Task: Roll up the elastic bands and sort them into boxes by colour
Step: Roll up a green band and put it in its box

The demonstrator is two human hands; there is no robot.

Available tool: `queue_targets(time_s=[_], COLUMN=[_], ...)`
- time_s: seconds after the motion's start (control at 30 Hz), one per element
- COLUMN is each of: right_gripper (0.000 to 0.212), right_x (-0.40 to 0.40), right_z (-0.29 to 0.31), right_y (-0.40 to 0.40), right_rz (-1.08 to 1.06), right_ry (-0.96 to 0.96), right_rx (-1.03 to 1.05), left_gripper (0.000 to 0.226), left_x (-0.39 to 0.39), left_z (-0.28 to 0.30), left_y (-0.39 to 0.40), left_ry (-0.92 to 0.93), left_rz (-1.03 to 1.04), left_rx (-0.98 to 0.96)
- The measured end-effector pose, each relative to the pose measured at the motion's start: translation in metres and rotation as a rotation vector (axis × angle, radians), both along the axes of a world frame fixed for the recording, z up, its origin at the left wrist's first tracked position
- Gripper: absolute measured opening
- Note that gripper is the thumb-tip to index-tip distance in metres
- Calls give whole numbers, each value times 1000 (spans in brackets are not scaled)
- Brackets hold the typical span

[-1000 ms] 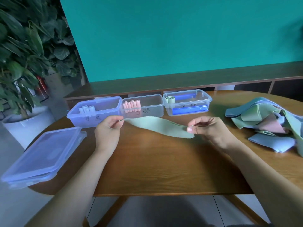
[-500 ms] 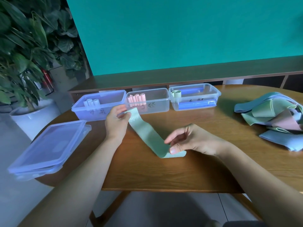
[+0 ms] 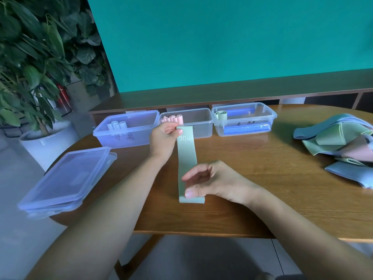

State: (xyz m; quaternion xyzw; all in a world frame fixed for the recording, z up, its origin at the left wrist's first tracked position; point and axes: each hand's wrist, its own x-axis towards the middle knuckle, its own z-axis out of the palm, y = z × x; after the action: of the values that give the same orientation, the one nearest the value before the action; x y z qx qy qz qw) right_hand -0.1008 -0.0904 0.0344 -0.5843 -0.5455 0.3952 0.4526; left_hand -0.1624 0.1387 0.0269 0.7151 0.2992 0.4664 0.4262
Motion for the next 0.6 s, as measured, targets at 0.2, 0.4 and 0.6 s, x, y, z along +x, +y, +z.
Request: queue_targets(time_s=[0.2,0.4,0.6], right_gripper=[31,29,25], right_x=[9,23,19], right_z=[-4,-13,-26], right_y=[5,-1,-12], right_rz=[-239,-393,-220], right_ry=[88,-126,-468], right_rx=[133,131,158], left_gripper=[29,24,14], left_x=[-11,-58,-109], left_z=[-5,-6,-12], left_y=[-5,-41,-96], left_ry=[164,258,367], left_rz=[46,17,-57], left_rx=[109,165,138])
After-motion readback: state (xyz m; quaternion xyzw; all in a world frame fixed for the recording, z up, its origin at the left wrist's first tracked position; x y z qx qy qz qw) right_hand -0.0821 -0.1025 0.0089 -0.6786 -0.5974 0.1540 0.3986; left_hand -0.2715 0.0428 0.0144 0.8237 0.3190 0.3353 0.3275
